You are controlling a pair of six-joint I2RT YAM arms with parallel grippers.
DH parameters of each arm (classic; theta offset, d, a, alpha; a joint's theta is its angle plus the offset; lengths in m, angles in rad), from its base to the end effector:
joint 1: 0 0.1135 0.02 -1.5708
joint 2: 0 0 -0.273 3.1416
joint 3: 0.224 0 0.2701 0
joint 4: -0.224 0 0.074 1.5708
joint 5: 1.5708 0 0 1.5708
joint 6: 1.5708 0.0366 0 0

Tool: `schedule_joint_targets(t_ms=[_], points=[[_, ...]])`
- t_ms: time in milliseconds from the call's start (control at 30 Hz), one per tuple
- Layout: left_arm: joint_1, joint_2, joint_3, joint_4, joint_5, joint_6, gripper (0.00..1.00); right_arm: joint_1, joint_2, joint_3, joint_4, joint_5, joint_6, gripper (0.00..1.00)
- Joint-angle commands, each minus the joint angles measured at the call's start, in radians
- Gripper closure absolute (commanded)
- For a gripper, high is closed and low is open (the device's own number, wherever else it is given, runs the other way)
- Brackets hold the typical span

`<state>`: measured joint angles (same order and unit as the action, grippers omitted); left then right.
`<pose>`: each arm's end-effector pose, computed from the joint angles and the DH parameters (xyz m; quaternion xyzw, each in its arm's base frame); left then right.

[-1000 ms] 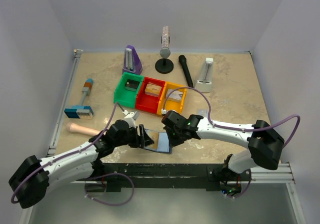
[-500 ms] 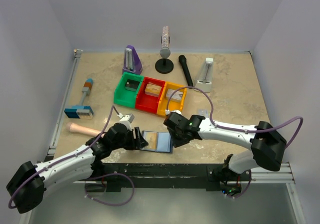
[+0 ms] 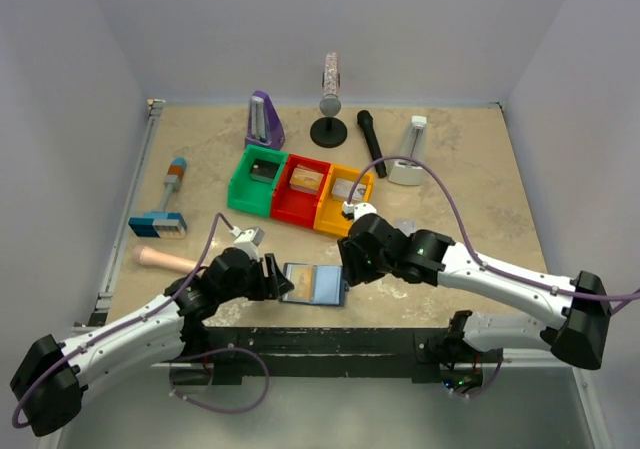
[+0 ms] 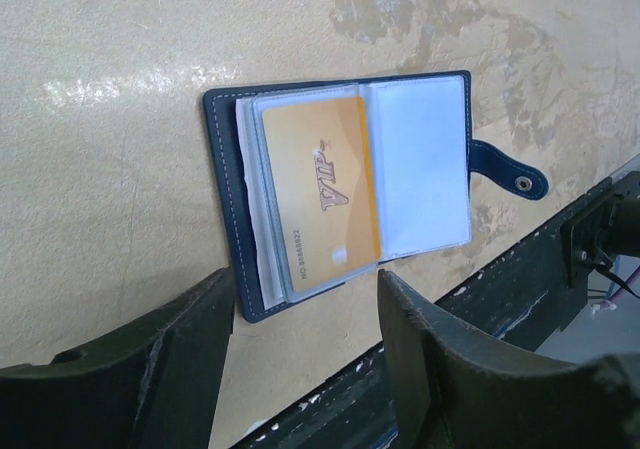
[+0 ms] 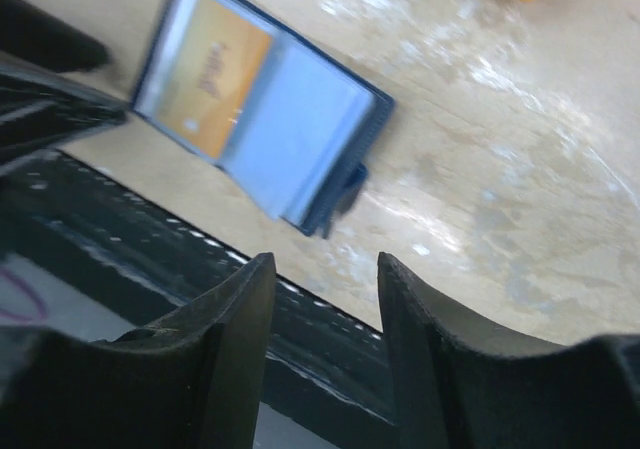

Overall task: Take the credit cards out of the card holder
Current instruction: Remove the credit card from the card holder.

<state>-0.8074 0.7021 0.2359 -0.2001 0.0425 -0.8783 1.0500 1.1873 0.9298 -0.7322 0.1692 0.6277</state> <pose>0.1100 -0.1172 0.1567 -0.0226 0.8990 -0.3389 0.2764 0.1289 0.2123 0.2656 -0.1764 0.9385 0.1582 0.2510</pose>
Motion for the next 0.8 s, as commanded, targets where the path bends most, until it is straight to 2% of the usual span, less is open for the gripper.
schedule_joint_targets(t_ms=[0,100,200,267,367,400,433,500,600,767], points=[[0.004,0.007,0.042,0.05,-0.018,0.006,0.38,0.004,-0.049,-0.052,0.276,-0.161,-0.031,0.54],[0.004,0.028,0.031,0.099,-0.004,0.004,0.42,0.004,-0.016,-0.085,0.416,-0.272,0.003,0.67],[0.002,0.039,0.017,0.149,0.002,0.001,0.5,0.002,0.061,-0.03,0.364,-0.28,0.049,0.81],[0.002,0.043,0.003,0.183,0.003,0.002,0.57,0.001,0.106,-0.026,0.372,-0.296,0.075,0.85],[0.004,0.06,-0.006,0.24,-0.001,0.001,0.66,-0.005,0.135,-0.069,0.464,-0.323,0.122,0.85],[0.004,0.069,-0.006,0.241,-0.007,-0.001,0.73,-0.011,0.15,-0.081,0.49,-0.338,0.133,0.85],[0.004,0.083,-0.004,0.245,-0.015,-0.002,0.86,-0.019,0.162,-0.091,0.511,-0.35,0.145,0.84],[0.002,0.115,0.005,0.243,-0.016,-0.004,0.95,-0.037,0.184,-0.115,0.566,-0.388,0.176,0.83],[0.004,0.166,0.006,0.264,-0.006,-0.013,0.99,-0.061,0.209,-0.158,0.651,-0.422,0.217,0.8],[0.004,0.215,0.008,0.284,-0.009,-0.028,1.0,-0.088,0.268,-0.171,0.726,-0.471,0.251,0.76]])
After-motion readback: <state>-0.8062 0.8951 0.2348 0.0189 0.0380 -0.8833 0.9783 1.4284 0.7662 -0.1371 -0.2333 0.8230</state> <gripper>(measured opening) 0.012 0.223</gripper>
